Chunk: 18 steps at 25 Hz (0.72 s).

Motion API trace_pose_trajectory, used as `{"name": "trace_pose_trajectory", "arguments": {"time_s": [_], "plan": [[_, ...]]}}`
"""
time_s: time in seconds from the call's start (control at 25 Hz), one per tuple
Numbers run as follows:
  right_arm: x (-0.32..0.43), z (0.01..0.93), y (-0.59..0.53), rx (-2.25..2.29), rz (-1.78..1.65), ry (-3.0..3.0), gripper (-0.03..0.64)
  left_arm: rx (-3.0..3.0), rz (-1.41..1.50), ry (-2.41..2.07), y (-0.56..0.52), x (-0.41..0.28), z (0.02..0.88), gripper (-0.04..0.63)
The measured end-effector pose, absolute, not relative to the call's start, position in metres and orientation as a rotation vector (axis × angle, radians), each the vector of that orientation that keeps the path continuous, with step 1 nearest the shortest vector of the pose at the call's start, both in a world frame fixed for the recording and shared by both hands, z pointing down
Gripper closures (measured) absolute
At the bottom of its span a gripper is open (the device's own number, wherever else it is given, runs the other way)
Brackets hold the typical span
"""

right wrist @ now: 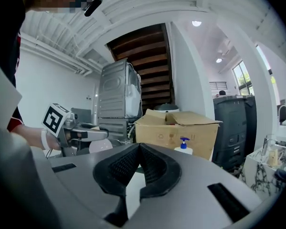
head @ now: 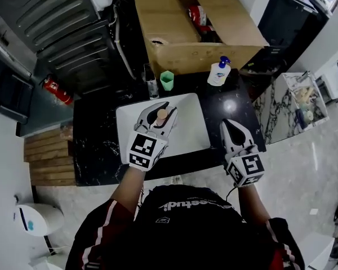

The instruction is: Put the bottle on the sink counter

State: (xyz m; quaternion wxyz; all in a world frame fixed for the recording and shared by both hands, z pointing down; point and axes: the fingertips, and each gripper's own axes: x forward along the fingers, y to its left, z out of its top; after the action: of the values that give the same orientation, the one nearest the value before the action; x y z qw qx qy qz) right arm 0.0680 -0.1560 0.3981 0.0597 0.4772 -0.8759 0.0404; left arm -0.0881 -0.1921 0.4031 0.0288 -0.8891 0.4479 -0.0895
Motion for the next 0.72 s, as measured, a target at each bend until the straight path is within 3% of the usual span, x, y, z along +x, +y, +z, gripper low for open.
{"name": "trace_pose_trajectory", "arguments": {"time_s": [0.72], "plan": [[0.095,0.396,-0.215,1.564,0.079,-2.566,0.58,-2.823,-0.27,1.306,-0.298,-0.038,0.442,0.485]]}}
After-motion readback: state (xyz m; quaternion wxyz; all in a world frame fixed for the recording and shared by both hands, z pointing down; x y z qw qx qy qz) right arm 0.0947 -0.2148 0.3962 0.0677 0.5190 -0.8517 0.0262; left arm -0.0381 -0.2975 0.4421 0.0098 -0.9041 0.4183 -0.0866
